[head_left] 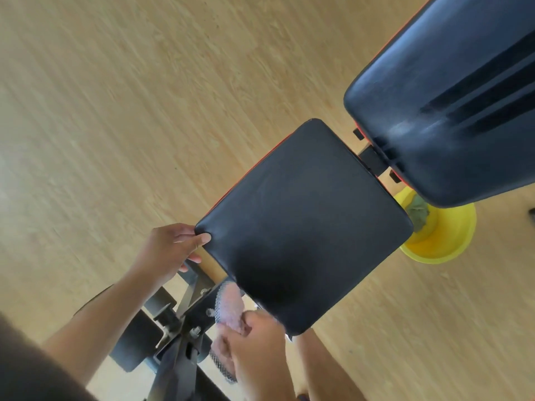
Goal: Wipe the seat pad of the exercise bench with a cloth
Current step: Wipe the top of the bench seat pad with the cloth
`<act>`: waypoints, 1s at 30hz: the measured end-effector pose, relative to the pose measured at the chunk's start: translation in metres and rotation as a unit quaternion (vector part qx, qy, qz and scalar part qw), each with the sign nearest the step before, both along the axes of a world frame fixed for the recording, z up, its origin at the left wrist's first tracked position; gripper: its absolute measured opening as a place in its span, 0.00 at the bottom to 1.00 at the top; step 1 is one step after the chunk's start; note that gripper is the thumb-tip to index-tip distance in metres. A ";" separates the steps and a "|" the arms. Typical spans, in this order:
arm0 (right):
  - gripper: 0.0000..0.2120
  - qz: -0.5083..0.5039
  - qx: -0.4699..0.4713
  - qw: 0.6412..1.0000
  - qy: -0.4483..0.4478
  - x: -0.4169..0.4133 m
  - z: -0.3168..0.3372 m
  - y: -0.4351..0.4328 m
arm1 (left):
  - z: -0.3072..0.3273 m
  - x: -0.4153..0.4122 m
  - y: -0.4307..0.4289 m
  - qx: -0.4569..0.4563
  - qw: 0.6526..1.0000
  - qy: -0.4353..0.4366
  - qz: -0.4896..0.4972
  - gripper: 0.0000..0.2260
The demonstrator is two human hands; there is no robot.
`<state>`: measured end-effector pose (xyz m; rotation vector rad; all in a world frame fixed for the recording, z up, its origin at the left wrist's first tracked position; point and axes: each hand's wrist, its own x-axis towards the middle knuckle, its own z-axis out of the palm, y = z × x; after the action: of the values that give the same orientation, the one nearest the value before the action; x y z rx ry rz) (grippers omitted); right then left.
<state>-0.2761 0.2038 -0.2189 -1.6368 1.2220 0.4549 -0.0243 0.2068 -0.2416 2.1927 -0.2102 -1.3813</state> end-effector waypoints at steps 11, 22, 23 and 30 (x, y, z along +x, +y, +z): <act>0.10 0.485 -0.246 0.792 -0.277 0.013 -0.009 -0.087 | 0.005 0.001 -0.006 0.019 0.998 0.043 0.033 0.05; 0.10 0.435 -0.306 0.798 -0.283 0.096 -0.016 -0.105 | 0.006 -0.005 -0.005 0.003 0.998 0.029 0.057 0.03; 0.11 0.458 -0.292 0.790 -0.285 0.076 -0.016 -0.107 | 0.006 -0.004 -0.004 0.003 0.998 0.028 0.055 0.02; 0.14 0.522 -0.235 0.780 -0.254 -0.070 0.013 -0.141 | 0.007 -0.004 -0.001 0.017 0.997 0.036 0.062 0.03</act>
<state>-0.3465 0.0631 -0.2060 -2.5901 -0.1151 0.3175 -0.0281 0.2062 -0.2342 2.1402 -0.0236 -1.3997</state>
